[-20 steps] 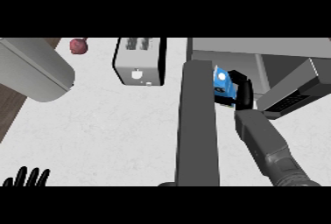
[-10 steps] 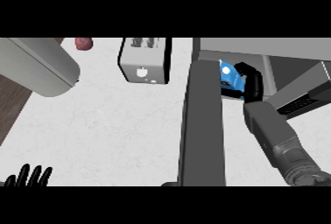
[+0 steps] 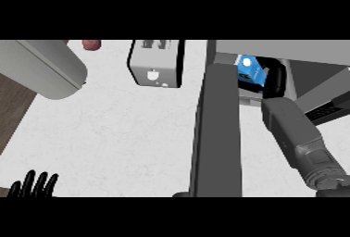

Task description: Pick up the milk, place it into the microwave and close the microwave

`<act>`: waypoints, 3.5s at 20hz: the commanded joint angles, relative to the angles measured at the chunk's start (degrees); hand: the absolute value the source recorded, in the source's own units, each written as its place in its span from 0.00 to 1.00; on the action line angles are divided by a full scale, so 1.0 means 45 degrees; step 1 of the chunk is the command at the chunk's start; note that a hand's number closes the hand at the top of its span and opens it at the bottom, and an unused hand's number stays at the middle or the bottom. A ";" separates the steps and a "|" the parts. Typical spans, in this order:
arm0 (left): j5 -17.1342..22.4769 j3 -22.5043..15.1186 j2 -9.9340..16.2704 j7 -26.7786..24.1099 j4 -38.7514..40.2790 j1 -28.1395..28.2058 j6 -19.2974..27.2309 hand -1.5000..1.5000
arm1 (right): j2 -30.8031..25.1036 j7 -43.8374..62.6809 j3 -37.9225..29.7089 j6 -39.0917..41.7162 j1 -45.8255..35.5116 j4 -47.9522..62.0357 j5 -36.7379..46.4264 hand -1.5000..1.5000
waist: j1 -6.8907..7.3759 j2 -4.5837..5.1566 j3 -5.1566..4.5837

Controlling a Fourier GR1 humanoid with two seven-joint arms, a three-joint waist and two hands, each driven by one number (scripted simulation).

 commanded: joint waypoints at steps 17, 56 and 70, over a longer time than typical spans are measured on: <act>-0.0161 0.0111 0.0302 0.0099 0.0531 -0.0875 -0.0154 0.00 | -0.1180 0.3711 0.0911 -0.6755 0.0935 0.2202 0.1872 0.00 | 0.0671 0.0482 -0.0143; 0.0068 0.0570 0.0577 -0.0105 0.0549 -0.0380 -0.0611 0.00 | 0.2033 -0.1292 -0.0590 0.3368 0.1794 0.0421 0.0213 0.00 | -0.0636 -0.0364 -0.0020; -0.0890 0.0032 0.0077 0.0050 0.0148 0.0494 -0.0359 0.00 | 0.1963 -0.3693 -0.0460 0.6846 0.4585 -0.0041 0.0200 0.00 | -0.1436 -0.0706 -0.0067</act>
